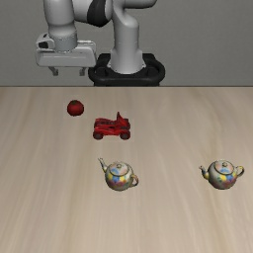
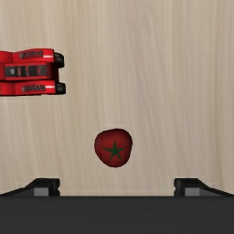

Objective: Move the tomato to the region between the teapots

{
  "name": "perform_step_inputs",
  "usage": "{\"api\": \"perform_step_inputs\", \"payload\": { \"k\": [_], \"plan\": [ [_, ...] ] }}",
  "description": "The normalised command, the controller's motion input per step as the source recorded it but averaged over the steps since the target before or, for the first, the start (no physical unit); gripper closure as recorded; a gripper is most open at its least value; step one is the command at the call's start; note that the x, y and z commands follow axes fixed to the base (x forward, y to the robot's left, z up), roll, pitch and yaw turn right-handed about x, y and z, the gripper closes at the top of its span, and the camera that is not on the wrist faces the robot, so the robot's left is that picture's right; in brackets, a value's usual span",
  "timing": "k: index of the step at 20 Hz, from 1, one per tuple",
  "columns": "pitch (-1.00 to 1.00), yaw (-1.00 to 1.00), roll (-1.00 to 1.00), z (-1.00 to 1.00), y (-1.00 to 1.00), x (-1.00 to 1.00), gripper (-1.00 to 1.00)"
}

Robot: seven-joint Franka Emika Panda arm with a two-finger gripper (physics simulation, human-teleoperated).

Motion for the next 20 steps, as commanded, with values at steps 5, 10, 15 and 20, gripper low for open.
{"api": "perform_step_inputs", "payload": {
  "k": [5,10,15,20],
  "plan": [
    [0.0,0.0,0.0,-1.0,0.0,0.0,-1.0],
    [0.0,0.0,0.0,-1.0,0.0,0.0,-1.0],
    [0.0,0.0,0.0,-0.2,0.0,0.0,1.0],
    [0.0,0.0,0.0,0.0,0.8,0.0,1.0]
  ]
}}
